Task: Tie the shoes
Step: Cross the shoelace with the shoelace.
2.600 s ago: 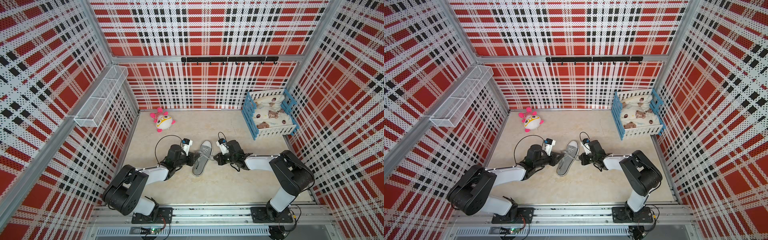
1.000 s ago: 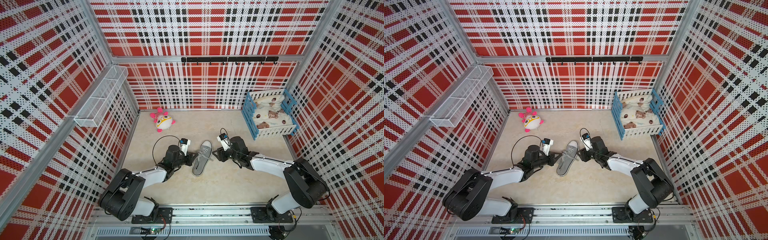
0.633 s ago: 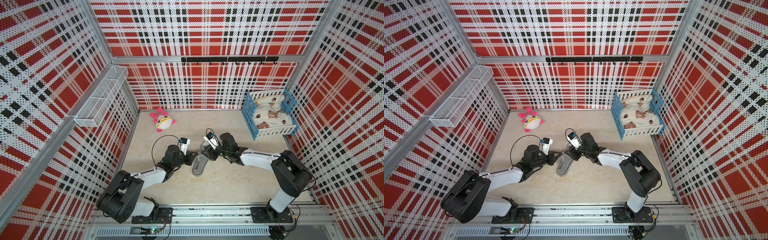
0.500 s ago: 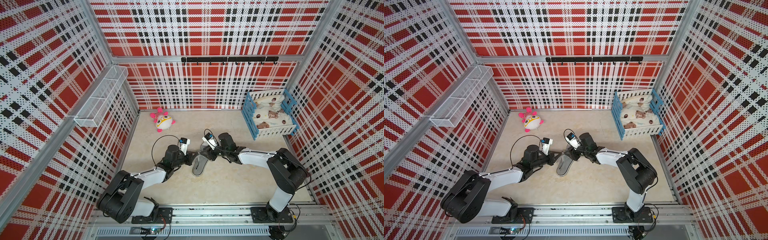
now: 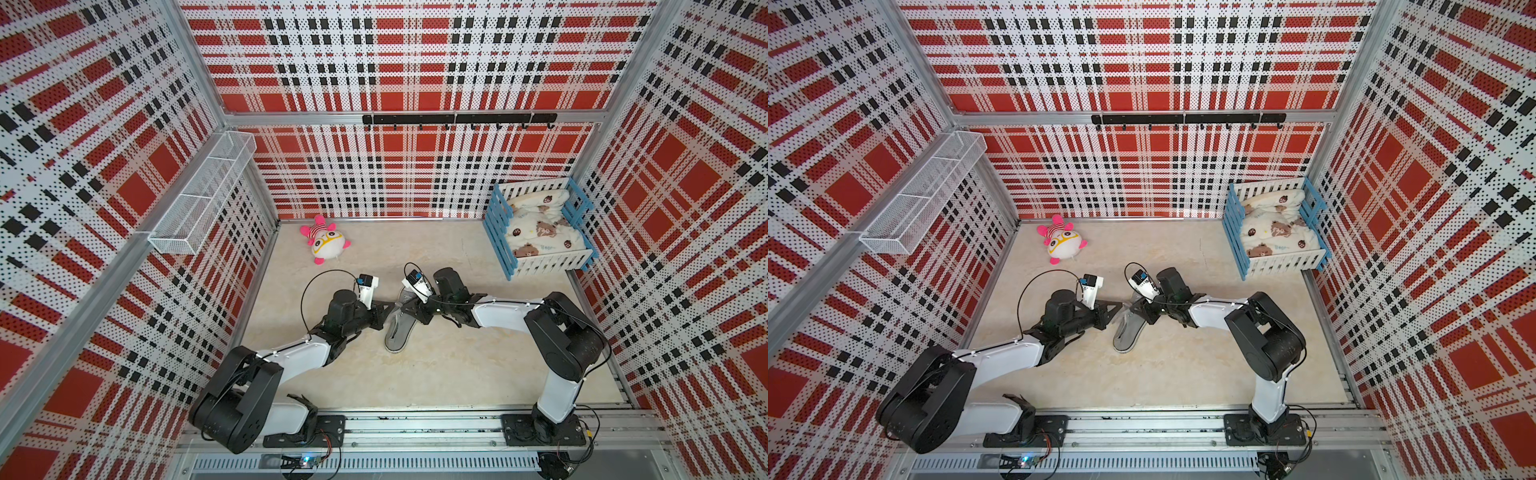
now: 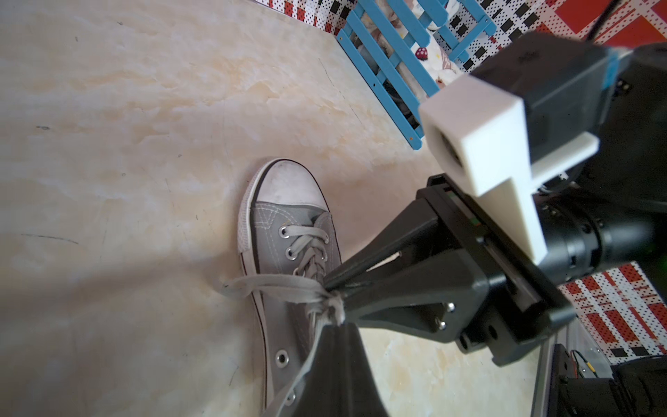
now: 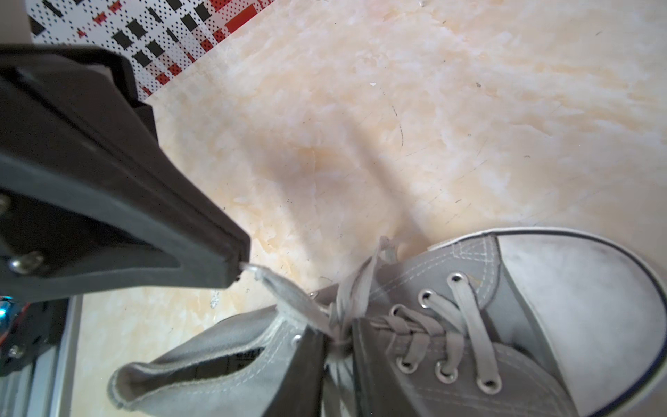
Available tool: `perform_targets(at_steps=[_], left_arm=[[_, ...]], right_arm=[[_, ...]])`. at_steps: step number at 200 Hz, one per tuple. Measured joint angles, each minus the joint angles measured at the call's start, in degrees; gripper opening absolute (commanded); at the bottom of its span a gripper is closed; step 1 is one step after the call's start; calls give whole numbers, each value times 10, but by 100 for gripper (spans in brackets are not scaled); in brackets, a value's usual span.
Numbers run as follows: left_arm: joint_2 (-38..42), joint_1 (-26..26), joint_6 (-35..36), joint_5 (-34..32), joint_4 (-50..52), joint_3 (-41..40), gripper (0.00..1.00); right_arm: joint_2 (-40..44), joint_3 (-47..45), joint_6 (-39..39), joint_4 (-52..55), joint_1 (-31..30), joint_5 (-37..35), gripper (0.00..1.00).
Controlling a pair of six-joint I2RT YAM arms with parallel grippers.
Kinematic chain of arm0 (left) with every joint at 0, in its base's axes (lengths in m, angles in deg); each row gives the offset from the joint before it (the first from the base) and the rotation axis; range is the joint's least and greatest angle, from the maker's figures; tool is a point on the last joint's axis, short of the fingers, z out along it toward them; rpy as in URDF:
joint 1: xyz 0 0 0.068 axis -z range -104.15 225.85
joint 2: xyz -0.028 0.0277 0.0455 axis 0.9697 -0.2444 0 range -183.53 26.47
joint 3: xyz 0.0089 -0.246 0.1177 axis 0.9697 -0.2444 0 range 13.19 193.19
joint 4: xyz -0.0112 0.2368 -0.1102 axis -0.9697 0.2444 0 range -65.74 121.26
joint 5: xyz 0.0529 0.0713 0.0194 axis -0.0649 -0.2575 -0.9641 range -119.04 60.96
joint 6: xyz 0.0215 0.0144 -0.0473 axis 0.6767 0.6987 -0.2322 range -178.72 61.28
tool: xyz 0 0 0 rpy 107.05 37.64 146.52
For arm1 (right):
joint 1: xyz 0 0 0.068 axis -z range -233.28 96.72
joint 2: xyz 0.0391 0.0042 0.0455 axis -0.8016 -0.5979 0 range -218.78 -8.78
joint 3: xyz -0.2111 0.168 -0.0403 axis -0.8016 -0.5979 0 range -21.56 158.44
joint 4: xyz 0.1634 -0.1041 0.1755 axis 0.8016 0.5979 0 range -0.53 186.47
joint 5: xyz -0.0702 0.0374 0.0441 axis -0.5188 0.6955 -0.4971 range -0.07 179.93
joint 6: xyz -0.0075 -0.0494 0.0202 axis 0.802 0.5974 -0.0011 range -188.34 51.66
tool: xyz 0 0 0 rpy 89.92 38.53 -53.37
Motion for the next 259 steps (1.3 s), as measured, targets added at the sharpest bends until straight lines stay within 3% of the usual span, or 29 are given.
perform_targets(at_steps=[24, 97, 259], left_arm=[[5, -7, -3, -4, 1, -7, 0], [50, -42, -31, -12, 3, -45, 0], [58, -66, -43, -43, -19, -48, 0]], right_arm=[[0, 0, -1, -1, -1, -6, 6], [3, -3, 0, -17, -12, -4, 4], [6, -27, -1, 1, 3, -19, 15]])
